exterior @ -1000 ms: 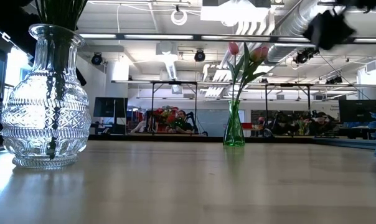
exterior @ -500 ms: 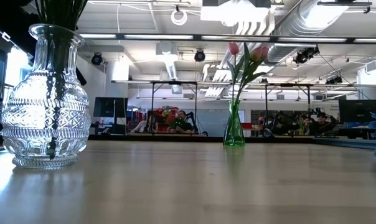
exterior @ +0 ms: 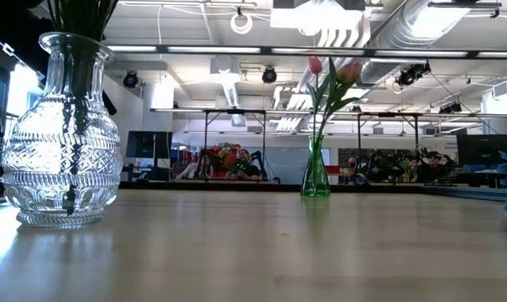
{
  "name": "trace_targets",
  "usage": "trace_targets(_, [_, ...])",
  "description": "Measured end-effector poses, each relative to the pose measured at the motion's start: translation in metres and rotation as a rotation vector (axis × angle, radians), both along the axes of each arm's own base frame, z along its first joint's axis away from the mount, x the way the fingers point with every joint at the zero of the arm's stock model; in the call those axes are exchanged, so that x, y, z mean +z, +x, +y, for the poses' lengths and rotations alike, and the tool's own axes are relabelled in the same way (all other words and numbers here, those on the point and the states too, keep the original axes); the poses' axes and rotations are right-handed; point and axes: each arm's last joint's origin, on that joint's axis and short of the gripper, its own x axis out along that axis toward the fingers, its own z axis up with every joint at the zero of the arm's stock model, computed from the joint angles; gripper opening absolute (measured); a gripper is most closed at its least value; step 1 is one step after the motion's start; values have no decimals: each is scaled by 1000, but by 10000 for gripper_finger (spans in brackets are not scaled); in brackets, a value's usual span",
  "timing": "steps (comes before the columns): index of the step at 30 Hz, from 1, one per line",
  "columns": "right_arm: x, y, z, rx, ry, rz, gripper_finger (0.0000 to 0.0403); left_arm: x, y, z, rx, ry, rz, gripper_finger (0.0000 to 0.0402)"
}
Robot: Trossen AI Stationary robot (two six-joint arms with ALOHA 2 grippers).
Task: Sort flowers into vase by color
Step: Put the blue flowers into the transparent vase
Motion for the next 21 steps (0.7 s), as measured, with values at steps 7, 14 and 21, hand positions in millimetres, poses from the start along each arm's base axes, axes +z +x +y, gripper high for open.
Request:
trace_targets(7, [-4,0,-2,-77,18,61,220,0,0,0,0,0,0,110])
trace_targets(14, [-9,-1,-5,-178,41,133,220,0,0,0,0,0,0,110])
trace_targets(21, [-16,-4,-9,-303,112,248,220,0,0,0,0,0,0,110])
